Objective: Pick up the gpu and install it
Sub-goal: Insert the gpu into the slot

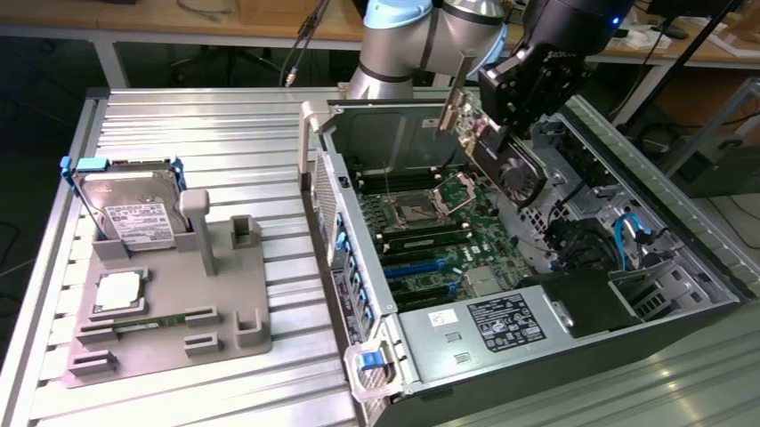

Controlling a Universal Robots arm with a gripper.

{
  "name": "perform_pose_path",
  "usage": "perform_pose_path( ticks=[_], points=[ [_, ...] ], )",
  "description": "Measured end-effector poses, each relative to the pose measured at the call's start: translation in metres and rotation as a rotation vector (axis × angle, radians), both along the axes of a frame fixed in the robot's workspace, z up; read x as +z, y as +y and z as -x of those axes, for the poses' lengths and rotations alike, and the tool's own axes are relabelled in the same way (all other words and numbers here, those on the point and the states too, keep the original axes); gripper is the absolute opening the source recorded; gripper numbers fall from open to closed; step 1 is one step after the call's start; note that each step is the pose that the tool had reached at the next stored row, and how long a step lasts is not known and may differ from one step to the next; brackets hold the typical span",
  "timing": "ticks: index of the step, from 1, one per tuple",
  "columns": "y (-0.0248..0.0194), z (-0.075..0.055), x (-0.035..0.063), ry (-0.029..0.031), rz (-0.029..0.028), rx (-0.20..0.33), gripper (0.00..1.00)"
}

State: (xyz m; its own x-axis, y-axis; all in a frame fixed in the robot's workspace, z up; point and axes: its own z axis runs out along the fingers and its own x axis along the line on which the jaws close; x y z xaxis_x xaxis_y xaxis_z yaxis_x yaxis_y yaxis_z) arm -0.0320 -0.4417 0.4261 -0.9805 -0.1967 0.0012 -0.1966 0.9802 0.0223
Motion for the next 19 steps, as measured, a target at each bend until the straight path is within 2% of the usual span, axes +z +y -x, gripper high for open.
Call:
perform_pose_path(
  ticks=[19],
  points=[
    [0.0000,0.0000,0.0000,0.0000,0.0017,0.128,0.27]
  ],
)
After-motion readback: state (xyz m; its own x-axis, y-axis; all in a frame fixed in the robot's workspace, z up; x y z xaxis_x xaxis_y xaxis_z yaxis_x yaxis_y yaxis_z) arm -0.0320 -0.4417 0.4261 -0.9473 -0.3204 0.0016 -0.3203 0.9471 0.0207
